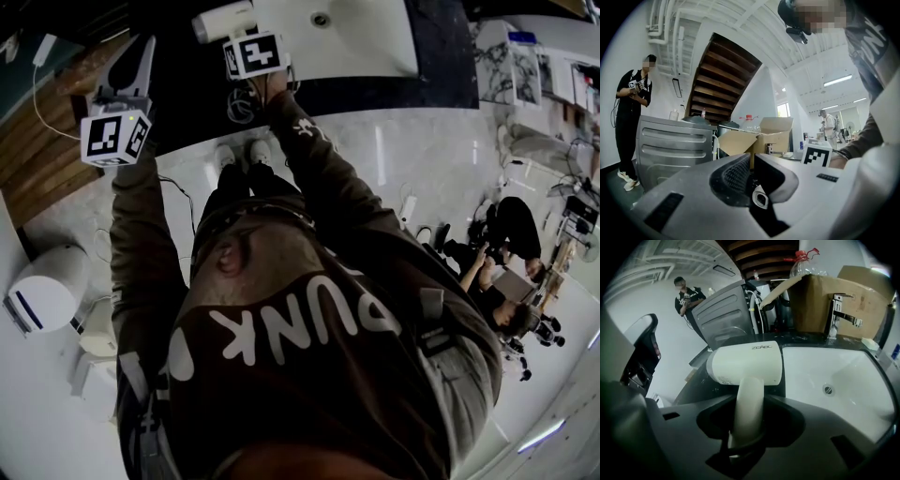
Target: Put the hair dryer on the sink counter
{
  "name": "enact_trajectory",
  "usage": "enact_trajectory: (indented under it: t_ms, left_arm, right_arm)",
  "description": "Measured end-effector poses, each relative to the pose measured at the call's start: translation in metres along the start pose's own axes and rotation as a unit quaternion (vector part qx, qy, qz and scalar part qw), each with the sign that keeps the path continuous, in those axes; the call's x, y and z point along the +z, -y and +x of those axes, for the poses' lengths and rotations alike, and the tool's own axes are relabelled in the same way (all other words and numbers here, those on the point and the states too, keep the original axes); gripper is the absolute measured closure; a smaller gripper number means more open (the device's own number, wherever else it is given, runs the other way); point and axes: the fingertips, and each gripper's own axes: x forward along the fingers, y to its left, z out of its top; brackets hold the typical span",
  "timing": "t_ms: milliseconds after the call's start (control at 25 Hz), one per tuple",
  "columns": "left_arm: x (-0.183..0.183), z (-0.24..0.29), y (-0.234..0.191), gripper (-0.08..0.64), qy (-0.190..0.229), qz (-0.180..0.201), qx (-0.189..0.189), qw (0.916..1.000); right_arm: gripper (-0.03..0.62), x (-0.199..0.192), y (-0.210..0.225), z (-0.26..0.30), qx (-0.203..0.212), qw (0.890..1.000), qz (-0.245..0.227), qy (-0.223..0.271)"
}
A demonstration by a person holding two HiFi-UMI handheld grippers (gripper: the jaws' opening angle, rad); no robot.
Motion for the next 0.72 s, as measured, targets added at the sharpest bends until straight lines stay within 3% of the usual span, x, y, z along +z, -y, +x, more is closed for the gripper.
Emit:
enact_trajectory:
  t_ms: [280, 600, 720]
  left_arm:
    - [0.001, 0.011, 0.002, 0.531, -0.004, 0.002, 0.0, 1.0]
    - [0.001, 0.015, 0.006, 0.531, -0.008, 0.001, 0.0, 1.0]
    - [0.002, 0.015, 0.007, 0.531, -0.009, 0.002, 0.001, 1.0]
  right_arm:
    - [0.416, -0.002, -0.002, 0.01, 0.004, 1.0, 0.005, -0.022]
    - [0.39, 0.001, 0.008, 0.004, -0.007, 1.0, 0.001, -0.014]
    - [0.37, 0.005, 0.002, -0.002, 0.014, 1.0, 0.003, 0.0]
